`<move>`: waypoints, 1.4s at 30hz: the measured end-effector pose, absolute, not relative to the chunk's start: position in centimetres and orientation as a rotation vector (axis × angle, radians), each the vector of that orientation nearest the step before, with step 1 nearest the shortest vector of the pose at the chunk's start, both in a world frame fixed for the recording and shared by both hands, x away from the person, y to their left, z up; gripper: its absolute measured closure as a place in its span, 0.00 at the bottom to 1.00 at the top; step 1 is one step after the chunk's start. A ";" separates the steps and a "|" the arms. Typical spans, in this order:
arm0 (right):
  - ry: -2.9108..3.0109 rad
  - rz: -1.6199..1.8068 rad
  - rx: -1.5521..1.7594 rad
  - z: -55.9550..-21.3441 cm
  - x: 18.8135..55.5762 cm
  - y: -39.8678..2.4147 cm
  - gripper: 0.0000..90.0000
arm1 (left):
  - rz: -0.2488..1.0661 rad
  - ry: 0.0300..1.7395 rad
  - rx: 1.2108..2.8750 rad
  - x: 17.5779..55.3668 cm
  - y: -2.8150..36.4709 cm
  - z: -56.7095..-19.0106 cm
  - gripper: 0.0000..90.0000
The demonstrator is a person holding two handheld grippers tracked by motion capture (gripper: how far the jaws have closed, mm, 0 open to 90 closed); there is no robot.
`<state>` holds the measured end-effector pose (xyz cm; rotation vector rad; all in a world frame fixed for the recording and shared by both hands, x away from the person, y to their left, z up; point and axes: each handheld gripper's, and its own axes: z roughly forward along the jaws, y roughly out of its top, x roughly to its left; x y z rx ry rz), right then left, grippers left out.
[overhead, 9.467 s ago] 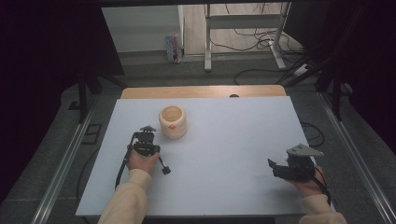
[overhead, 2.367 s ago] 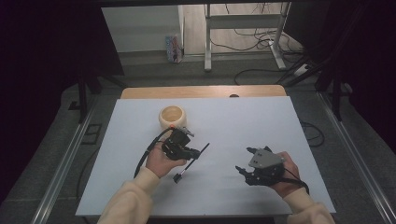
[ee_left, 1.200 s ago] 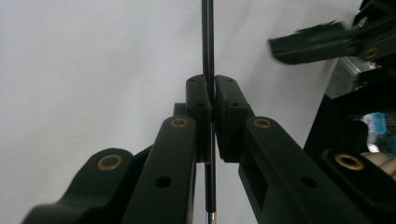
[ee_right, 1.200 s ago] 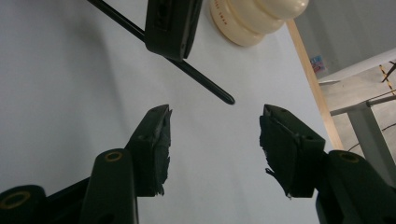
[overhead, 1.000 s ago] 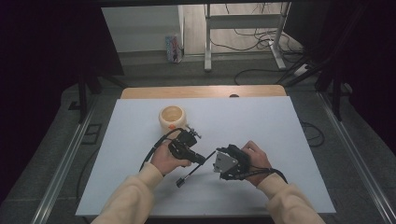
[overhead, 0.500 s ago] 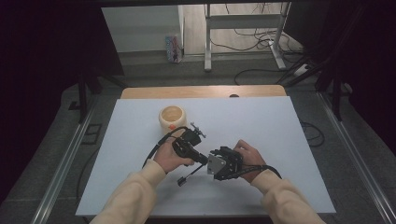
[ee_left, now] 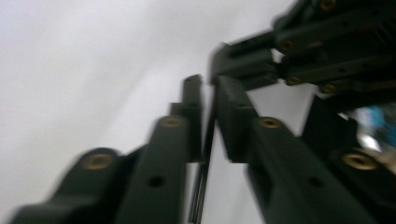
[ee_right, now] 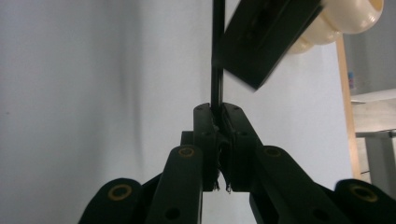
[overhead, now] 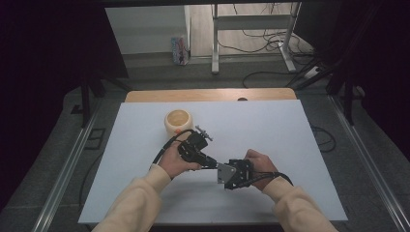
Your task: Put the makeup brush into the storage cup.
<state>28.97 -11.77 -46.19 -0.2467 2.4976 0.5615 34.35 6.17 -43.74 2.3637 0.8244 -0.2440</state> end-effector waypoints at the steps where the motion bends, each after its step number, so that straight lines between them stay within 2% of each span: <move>1: 2.502 0.563 -0.240 -46.2 29.0 -11.9 0.95 | -0.201 0.833 2.347 34.4 6.6 -43.4 0.81; 3: 2.511 0.571 -0.229 -46.2 29.1 -12.1 0.95 | -0.129 0.856 2.277 34.4 7.5 -42.5 0.73; 5: 2.524 0.609 -0.171 -46.3 29.2 -12.6 0.95 | -0.075 0.876 2.242 34.2 8.2 -41.7 0.58; 6: 2.524 0.609 -0.171 -46.3 29.2 -12.6 0.95 | -0.050 0.881 2.225 34.1 8.6 -41.2 0.58; 8: 2.527 0.617 -0.166 -46.2 29.6 -13.0 0.95 | 0.002 0.893 2.197 33.9 9.4 -40.4 0.49; 9: 2.538 0.637 -0.125 -46.2 29.7 -13.3 0.95 | 0.020 0.901 2.177 33.7 9.9 -40.1 0.40; 10: 2.538 0.637 -0.125 -46.2 29.7 -13.3 0.95 | 0.036 0.904 2.165 33.6 10.3 -39.8 0.40; 14: 2.544 0.674 -0.049 -46.2 29.6 -13.6 0.95 | 0.121 0.937 2.094 32.9 11.9 -38.9 0.30; 24: 2.547 0.795 0.070 -45.8 29.9 -14.7 0.95 | 0.251 0.958 1.959 30.3 15.4 -38.7 0.24; 30: 2.546 0.903 0.175 -45.6 30.0 -15.6 0.95 | 0.251 0.985 1.916 28.9 16.8 -39.9 0.23; 42: 2.550 1.046 0.299 -45.9 30.2 -16.4 0.95 | 0.273 1.003 1.871 27.1 17.4 -42.6 0.24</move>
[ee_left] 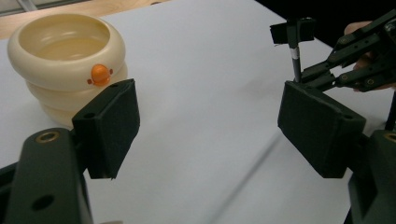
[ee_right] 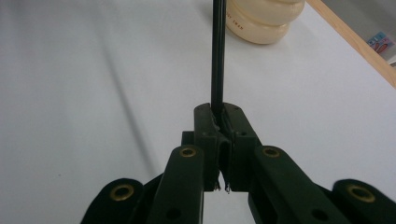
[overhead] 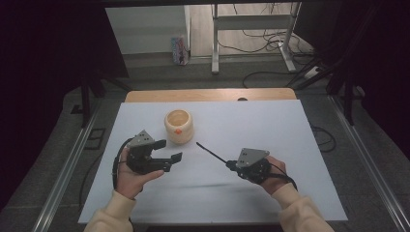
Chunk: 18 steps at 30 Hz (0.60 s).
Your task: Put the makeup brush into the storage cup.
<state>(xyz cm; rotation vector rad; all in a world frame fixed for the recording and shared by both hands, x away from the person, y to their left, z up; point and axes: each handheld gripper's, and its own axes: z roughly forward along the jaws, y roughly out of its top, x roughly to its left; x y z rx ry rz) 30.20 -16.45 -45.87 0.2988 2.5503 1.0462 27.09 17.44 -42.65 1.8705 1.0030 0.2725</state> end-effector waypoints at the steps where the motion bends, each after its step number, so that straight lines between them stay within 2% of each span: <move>1: 2.551 1.060 0.305 -45.9 30.2 -16.5 0.95 | 0.277 1.000 1.863 27.0 17.4 -42.9 0.24; 8: 2.550 1.090 0.327 -45.9 30.1 -16.4 0.95 | 0.272 0.966 1.838 26.9 15.4 -44.3 0.25; 18: 2.544 1.104 0.339 -46.0 30.1 -16.3 0.95 | 0.188 0.901 1.808 27.5 11.3 -46.1 0.33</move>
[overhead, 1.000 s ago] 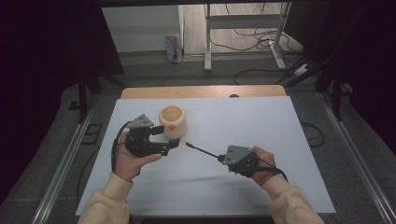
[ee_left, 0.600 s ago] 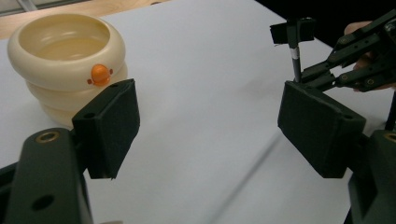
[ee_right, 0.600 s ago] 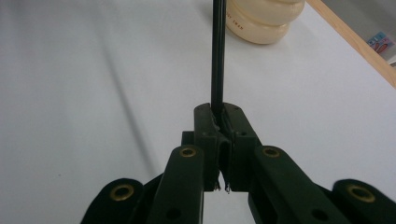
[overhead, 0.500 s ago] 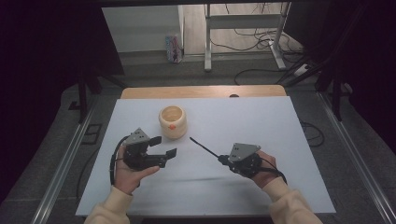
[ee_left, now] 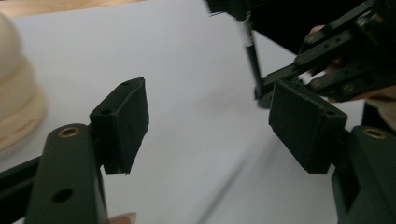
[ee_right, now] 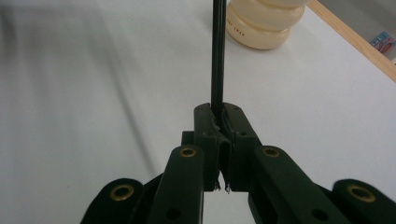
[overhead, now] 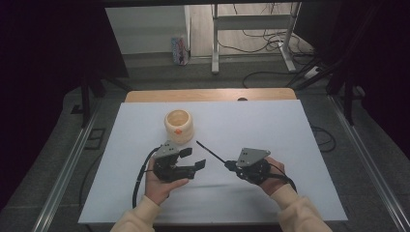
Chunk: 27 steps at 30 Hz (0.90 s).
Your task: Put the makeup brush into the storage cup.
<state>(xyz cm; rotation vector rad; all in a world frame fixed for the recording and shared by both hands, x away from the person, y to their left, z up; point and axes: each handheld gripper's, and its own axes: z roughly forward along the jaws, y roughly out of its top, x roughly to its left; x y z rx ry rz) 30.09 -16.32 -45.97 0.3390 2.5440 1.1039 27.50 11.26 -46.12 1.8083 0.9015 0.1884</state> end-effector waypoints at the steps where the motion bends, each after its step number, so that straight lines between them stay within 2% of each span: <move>1: 2.544 1.106 0.337 -46.0 30.1 -16.3 0.95 | 0.183 0.899 1.800 27.5 11.1 -46.2 0.34; 7: 2.542 1.106 0.333 -46.0 30.1 -16.2 0.95 | 0.150 0.914 1.752 27.9 9.9 -46.5 0.39; 13: 2.540 1.104 0.342 -46.1 30.0 -16.2 0.95 | 0.107 0.914 1.689 28.3 9.6 -46.4 0.52; 27: 2.536 1.106 0.337 -46.2 30.0 -16.1 0.95 | -0.007 0.914 1.648 29.0 8.7 -46.8 0.74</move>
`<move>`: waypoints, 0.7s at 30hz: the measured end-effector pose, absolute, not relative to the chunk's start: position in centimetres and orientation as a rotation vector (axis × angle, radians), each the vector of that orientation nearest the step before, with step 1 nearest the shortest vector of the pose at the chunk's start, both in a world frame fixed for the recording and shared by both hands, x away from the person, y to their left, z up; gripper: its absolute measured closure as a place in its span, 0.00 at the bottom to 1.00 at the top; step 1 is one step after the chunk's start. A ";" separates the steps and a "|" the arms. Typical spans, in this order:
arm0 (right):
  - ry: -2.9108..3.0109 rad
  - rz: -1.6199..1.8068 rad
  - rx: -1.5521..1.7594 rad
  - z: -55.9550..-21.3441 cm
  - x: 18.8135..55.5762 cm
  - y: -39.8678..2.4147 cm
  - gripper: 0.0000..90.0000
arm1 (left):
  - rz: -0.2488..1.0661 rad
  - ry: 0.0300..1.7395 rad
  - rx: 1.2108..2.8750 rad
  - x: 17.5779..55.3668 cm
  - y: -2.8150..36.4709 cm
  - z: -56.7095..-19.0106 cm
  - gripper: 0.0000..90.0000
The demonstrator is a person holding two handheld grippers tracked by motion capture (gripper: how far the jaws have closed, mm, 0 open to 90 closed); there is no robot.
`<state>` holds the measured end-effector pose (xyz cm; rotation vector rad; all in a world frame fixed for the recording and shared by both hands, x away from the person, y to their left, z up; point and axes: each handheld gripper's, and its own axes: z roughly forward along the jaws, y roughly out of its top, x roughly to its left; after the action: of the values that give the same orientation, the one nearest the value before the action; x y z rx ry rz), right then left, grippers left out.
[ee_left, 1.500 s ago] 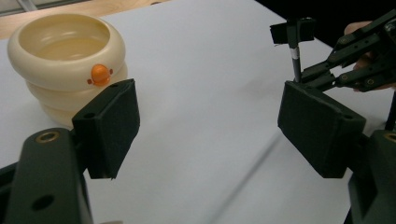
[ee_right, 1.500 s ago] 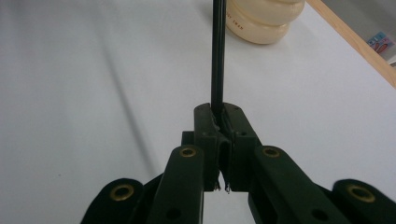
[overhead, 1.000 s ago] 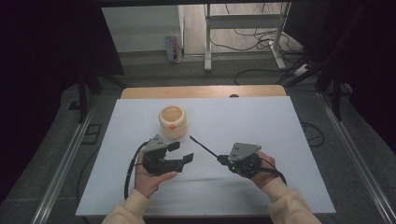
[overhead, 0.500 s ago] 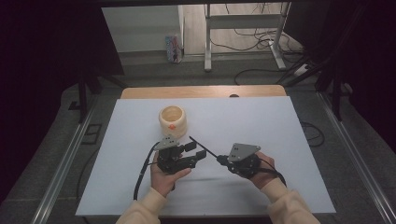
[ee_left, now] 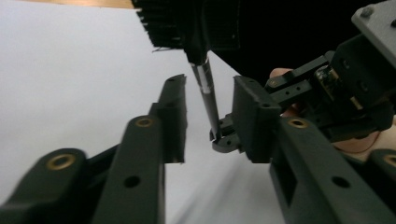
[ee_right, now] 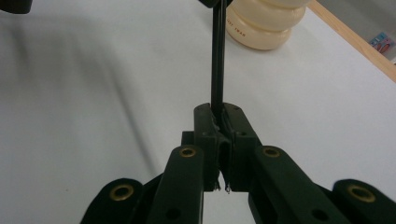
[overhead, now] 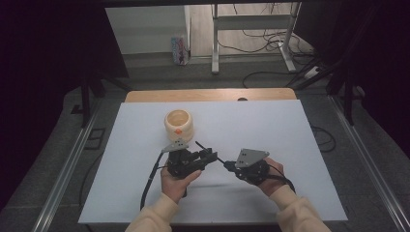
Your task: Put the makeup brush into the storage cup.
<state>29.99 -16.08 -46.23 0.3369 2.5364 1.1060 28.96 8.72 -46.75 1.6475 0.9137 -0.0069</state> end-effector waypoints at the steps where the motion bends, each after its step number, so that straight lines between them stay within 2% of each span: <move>1: 2.537 1.106 0.337 -46.2 30.0 -16.1 0.95 | -0.017 0.913 1.646 29.0 8.7 -46.8 0.76; 6: 2.544 1.099 0.334 -46.3 30.0 -16.0 0.95 | -0.038 0.913 1.649 29.1 8.5 -46.8 0.91; 10: 2.546 1.098 0.334 -46.4 29.9 -16.0 0.95 | -0.067 0.907 1.644 29.2 8.5 -46.8 0.95; 20: 2.548 1.099 0.331 -46.5 29.9 -16.0 0.94 | -0.086 0.903 1.651 29.3 8.7 -46.7 0.95; 21: 2.551 1.101 0.334 -46.5 29.9 -16.0 0.90 | -0.092 0.899 1.651 29.3 8.7 -46.7 0.95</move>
<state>29.94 -16.00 -46.45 0.3338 2.5513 1.1014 29.28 8.71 -46.72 1.6509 0.8993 -0.0921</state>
